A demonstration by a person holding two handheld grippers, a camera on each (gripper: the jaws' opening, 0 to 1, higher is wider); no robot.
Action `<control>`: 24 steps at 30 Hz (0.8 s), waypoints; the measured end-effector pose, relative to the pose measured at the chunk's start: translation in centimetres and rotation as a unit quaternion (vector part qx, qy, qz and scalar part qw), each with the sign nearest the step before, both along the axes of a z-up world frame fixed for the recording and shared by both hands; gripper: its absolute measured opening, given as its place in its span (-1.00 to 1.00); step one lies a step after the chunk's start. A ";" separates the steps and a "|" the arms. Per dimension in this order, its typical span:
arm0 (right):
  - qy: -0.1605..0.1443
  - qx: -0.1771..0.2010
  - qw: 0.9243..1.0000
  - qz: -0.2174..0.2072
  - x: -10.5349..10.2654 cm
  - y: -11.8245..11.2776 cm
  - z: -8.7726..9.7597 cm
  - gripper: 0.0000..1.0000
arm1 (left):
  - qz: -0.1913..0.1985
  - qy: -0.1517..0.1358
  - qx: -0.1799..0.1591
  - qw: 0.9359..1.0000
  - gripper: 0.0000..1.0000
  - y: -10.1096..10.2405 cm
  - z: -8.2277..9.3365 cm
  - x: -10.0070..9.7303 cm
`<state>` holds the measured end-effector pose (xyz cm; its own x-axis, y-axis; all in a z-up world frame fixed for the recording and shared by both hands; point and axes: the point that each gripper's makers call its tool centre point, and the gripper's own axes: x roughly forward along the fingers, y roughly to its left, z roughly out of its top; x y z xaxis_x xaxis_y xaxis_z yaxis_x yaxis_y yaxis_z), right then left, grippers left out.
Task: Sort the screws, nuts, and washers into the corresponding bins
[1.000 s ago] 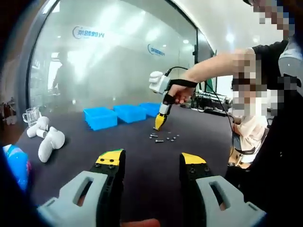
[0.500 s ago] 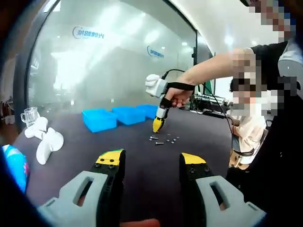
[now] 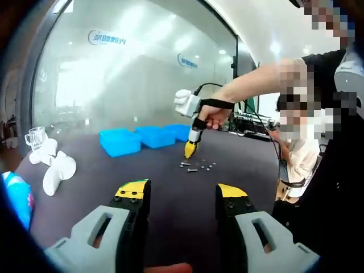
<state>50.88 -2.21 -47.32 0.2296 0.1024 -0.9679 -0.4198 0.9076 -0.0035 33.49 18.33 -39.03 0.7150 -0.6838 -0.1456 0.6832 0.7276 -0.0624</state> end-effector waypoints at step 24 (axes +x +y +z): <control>-0.100 0.122 0.984 0.078 -2.1 0.9 5.0 -1.00 | 0.013 -0.003 0.002 1.000 -0.10 -0.3 0.9 0.3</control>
<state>48.76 -1.35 -42.27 0.3768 0.3757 -0.8467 -0.5668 0.8165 0.1101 33.74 18.01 -38.15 0.7340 -0.6637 -0.1438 0.6636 0.7460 -0.0557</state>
